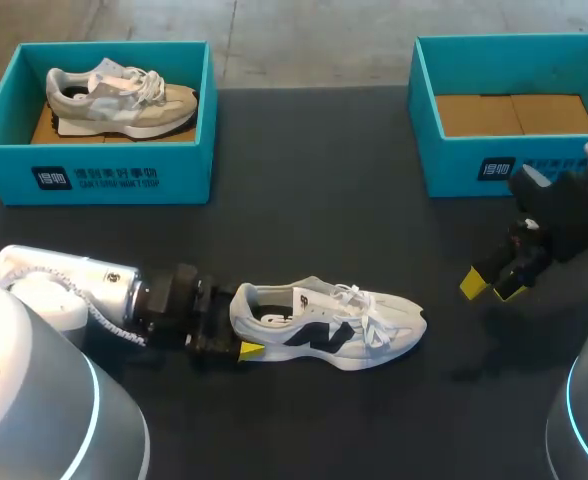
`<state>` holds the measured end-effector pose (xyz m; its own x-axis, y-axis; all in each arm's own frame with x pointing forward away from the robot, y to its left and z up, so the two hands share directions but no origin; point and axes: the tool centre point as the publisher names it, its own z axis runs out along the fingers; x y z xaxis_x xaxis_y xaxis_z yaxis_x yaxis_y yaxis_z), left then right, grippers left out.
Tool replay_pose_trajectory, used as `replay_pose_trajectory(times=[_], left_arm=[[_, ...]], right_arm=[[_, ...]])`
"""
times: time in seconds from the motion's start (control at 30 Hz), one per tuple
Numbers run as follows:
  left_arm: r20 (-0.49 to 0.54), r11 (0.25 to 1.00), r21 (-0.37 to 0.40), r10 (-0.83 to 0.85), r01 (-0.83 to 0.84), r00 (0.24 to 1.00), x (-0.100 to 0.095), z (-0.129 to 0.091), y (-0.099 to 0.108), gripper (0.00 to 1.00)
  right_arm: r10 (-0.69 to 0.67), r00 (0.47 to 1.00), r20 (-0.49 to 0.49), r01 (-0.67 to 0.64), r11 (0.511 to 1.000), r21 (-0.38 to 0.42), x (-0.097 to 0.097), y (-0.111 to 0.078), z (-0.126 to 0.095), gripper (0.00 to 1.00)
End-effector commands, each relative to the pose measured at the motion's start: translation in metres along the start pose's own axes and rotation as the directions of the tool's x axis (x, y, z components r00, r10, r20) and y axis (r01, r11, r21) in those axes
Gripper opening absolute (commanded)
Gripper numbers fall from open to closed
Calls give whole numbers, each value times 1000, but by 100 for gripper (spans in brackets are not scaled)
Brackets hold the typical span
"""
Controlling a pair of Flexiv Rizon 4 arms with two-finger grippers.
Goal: Take the shoe out of the shoebox, open the shoe tongue, remove and reinsert the insole, then place the shoe into the shoebox
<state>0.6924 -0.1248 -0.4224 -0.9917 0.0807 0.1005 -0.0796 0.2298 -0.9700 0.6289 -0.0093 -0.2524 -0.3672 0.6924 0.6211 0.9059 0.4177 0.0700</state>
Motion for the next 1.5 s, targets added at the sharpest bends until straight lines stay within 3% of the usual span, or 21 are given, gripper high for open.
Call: replay_pose_trajectory(times=[0.03,0.67,1.5], left_arm=[[-5,1000,-1,0,0,1000,0,4,1,100],[-25,1000,2,6,-5,1000,2,10,3,100],[-30,999,15,30,-30,999,-5,2,-4,100]], right_arm=[[1,1000,2,-1,1000,0,0,0,1,100],[1,1000,2,-1,1000,0,0,0,1,100],[1,1000,2,-1,1000,0,0,0,1,100]])
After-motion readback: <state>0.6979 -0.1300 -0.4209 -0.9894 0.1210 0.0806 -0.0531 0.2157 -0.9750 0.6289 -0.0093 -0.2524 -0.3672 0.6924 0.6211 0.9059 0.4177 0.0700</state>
